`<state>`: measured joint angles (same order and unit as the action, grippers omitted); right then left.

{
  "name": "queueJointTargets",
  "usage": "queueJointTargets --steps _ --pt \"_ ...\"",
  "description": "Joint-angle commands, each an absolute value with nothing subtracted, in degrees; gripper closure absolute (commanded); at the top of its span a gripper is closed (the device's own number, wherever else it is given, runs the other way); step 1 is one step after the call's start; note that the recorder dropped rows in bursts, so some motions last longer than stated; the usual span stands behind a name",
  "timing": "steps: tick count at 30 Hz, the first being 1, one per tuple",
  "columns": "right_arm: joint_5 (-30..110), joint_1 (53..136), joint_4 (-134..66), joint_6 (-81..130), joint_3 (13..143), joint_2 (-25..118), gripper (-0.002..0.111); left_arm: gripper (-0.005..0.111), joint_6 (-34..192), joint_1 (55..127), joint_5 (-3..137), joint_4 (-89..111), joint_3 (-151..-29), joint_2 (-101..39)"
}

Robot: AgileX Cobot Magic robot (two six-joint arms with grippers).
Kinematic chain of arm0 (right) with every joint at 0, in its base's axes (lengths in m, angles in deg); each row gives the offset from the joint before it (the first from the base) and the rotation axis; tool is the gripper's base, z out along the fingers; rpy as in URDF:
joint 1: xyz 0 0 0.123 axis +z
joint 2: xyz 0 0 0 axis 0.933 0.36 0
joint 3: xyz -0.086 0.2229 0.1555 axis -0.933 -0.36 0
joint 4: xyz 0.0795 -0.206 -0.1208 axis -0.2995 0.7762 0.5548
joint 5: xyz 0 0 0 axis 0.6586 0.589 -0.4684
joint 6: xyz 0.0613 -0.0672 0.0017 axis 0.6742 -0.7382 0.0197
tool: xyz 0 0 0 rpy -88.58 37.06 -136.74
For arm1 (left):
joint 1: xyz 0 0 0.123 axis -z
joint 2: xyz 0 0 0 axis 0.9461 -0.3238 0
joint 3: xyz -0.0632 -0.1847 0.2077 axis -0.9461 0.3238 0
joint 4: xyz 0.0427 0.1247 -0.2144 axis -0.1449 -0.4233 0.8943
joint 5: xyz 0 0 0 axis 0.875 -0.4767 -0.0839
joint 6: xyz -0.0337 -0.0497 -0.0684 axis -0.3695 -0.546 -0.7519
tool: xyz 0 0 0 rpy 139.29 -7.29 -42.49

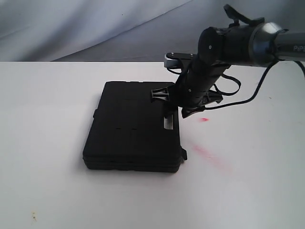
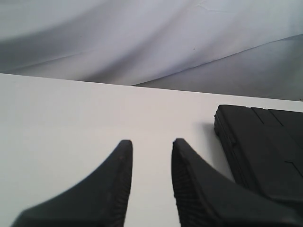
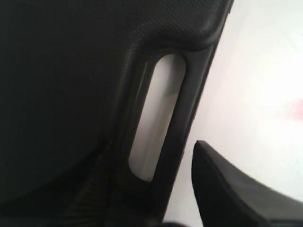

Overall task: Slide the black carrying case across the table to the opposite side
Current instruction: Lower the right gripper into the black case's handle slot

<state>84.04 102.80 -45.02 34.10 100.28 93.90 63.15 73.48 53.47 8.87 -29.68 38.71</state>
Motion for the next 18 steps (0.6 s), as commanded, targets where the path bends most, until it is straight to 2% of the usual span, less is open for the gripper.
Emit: queueJointTargets --steps 1,18 --pt "83.0 103.2 -38.1 40.6 100.5 94.3 0.065 0.078 63.1 73.3 53.4 8.6 -29.4 39.0" --pt "79.6 103.7 -39.2 42.0 100.5 97.1 0.068 0.078 63.0 73.3 53.4 8.6 -29.4 39.0"
